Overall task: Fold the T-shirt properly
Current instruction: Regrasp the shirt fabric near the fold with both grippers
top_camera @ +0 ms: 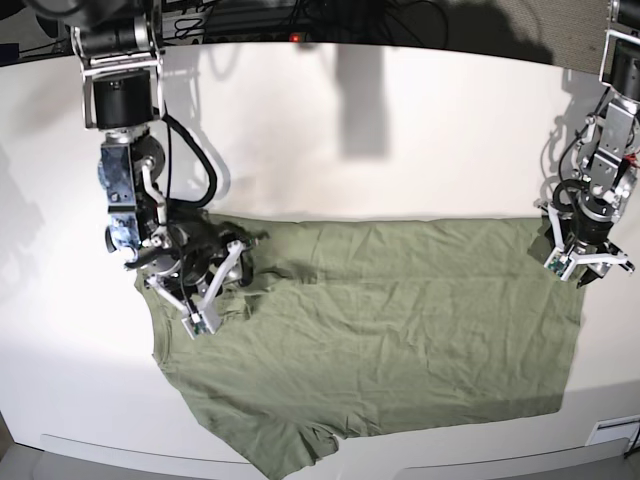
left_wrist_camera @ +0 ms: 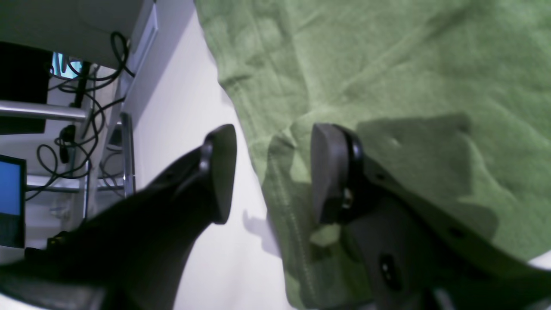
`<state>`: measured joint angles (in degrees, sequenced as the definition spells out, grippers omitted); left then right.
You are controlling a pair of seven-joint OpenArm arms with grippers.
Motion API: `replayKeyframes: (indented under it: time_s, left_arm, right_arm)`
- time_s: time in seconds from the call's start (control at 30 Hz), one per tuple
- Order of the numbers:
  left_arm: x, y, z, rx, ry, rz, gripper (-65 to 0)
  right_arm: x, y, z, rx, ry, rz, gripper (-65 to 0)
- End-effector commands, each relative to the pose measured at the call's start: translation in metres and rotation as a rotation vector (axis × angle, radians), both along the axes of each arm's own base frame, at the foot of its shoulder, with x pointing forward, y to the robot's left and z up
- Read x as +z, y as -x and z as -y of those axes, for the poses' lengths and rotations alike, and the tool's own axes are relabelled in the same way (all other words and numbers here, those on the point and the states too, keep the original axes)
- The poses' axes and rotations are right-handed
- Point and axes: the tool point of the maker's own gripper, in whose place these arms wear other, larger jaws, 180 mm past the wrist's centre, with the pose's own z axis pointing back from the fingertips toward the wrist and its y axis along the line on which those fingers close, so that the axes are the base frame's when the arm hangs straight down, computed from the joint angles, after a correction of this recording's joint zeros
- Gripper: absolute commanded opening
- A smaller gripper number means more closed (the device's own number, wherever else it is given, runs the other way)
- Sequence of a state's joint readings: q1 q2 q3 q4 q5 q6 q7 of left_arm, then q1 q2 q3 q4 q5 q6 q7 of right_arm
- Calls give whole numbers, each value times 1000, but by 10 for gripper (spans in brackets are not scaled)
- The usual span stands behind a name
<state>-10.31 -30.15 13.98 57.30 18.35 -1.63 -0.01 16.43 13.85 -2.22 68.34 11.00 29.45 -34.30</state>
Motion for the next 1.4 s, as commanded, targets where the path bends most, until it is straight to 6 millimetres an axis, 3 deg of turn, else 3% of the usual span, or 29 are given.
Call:
replayKeyframes:
  time_s: [0.0, 0.17, 0.4, 0.8, 1.1, 1.23, 1.37]
  left_arm:
    - [20, -12, -9, 2, -18, 62, -373]
    - [20, -12, -9, 3, -19, 61, -373]
    - [20, -12, -9, 2, -18, 62, -373]
    - [20, -12, -9, 2, -19, 61, -373]
    - [22, -13, -9, 26, 27, 69, -373]
    - [24, -14, -7, 84, 154, 88, -373]
    - [35, -19, 0, 126, 247, 97, -373]
  right_arm:
    - [17, -17, 0, -7, -17, 55, -360]
    - [-4, -19, 8, -38, -29, -10, -360]
    - [9, -42, 9, -56, -61, 50, -360]
    - [18, -76, -42, -38, -94, 94, -360]
    - [68, -89, -61, 75, -86, 167, -360]
    - [89, -90, -58, 82, -70, 193, -360]
    - [92, -89, -43, 72, -37, 191, -360]
